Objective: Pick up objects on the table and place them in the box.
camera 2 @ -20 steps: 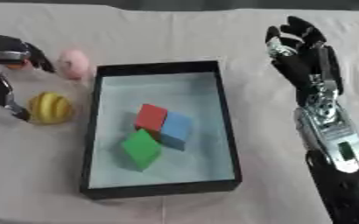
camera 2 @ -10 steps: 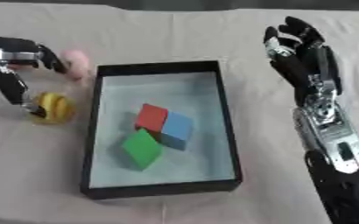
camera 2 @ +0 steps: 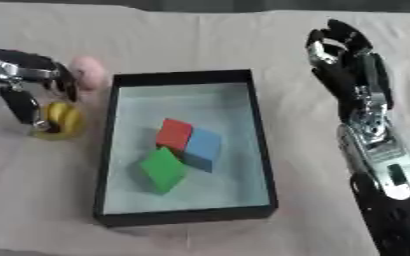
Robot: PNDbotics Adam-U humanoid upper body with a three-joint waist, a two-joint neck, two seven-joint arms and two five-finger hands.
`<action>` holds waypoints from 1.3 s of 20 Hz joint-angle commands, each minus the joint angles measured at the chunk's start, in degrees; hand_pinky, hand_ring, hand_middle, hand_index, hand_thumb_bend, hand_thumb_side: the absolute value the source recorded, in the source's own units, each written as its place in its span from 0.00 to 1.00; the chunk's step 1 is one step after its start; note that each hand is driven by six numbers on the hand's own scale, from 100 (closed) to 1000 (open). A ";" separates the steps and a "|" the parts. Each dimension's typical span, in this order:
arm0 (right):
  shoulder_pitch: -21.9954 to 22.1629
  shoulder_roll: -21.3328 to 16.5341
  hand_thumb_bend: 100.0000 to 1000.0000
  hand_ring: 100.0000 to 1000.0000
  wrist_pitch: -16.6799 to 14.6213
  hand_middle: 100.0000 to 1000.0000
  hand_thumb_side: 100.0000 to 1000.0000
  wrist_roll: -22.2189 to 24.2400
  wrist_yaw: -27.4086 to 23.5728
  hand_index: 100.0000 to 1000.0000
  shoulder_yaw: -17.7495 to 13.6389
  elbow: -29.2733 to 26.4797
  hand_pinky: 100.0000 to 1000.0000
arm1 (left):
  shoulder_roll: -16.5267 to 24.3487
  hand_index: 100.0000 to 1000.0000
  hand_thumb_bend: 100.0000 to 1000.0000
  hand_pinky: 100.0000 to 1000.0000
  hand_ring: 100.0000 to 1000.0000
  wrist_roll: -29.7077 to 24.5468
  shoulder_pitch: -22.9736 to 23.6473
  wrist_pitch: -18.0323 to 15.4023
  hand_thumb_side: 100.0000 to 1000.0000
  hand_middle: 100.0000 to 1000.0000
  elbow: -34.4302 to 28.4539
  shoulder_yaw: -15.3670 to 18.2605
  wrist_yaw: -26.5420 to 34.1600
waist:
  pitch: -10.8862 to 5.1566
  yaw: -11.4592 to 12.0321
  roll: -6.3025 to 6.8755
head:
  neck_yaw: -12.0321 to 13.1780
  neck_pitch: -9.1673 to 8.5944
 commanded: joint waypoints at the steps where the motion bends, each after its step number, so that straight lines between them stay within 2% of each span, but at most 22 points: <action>1: -0.81 -0.59 0.12 0.74 -0.26 0.73 0.22 0.03 -0.30 0.81 -0.61 -0.46 0.77 | 2.73 0.55 0.18 0.63 0.69 0.67 -0.84 0.02 0.00 0.59 -5.04 0.39 -0.54 | -1.25 -0.12 0.16 | 0.10 0.33; 3: -0.74 -0.70 0.12 0.74 -0.28 0.73 0.22 0.03 -0.27 0.81 -0.63 -0.55 0.77 | 4.27 0.55 0.20 0.63 0.68 0.75 -1.31 0.20 0.00 0.59 -10.68 1.15 0.03 | -1.29 -0.06 0.24 | 0.12 0.45; 6: -0.56 -0.92 0.12 0.74 -0.25 0.73 0.22 -0.04 -0.20 0.81 -0.71 -0.65 0.77 | 5.73 0.55 0.18 0.61 0.67 0.29 -2.96 2.83 0.00 0.58 -20.55 3.56 3.74 | -1.45 0.17 0.38 | -0.01 0.65; 8: -0.40 -1.03 0.13 0.74 -0.34 0.73 0.22 -0.24 -0.22 0.81 -0.92 -0.75 0.77 | 5.46 0.54 0.16 0.60 0.67 0.42 -4.97 5.34 0.00 0.57 -25.03 4.89 6.58 | -1.61 0.37 0.42 | -0.09 0.79; 10: -0.24 -1.06 0.13 0.74 -0.44 0.73 0.22 -0.45 -0.27 0.81 -1.12 -0.88 0.77 | 3.40 0.53 0.14 0.58 0.66 0.99 -7.80 7.29 0.00 0.56 -26.69 4.88 8.45 | -1.83 0.53 0.38 | 0.00 0.93; 11: -0.18 -1.02 0.13 0.74 -0.45 0.73 0.22 -0.51 -0.30 0.81 -1.17 -0.91 0.77 | 1.50 0.53 0.11 0.57 0.65 1.28 -9.40 7.93 0.00 0.56 -26.41 4.35 9.05 | -1.93 0.58 0.29 | 0.12 0.99; 14: -0.18 -0.73 0.13 0.74 -0.50 0.73 0.22 -0.69 -0.44 0.81 -1.26 -1.01 0.77 | -4.94 0.52 0.08 0.56 0.64 2.28 -12.93 8.71 0.00 0.55 -22.21 1.78 8.77 | -2.07 0.61 -0.04 | 0.45 0.95; 18: -0.36 -0.46 0.13 0.74 -0.56 0.73 0.22 -0.64 -0.52 0.81 -1.14 -1.27 0.77 | -11.65 0.52 0.09 0.55 0.64 3.98 -14.65 6.84 0.00 0.55 -14.84 -1.62 6.13 | -2.04 0.43 -0.24 | 0.85 0.83; 22: -0.56 -0.24 0.13 0.74 -0.54 0.73 0.22 -0.46 -0.57 0.81 -0.91 -1.54 0.77 | -16.18 0.54 0.14 0.57 0.65 6.29 -15.39 3.76 0.00 0.56 -7.91 -4.23 2.86 | -2.01 0.15 -0.34 | 1.26 0.78; 26: -0.76 -0.05 0.13 0.74 -0.58 0.73 0.22 -0.40 -0.65 0.81 -0.80 -1.65 0.77 | -18.66 0.57 0.21 0.60 0.67 6.52 -15.61 0.88 0.00 0.59 -3.45 -5.49 0.91 | -1.92 -0.13 -0.34 | 1.42 0.72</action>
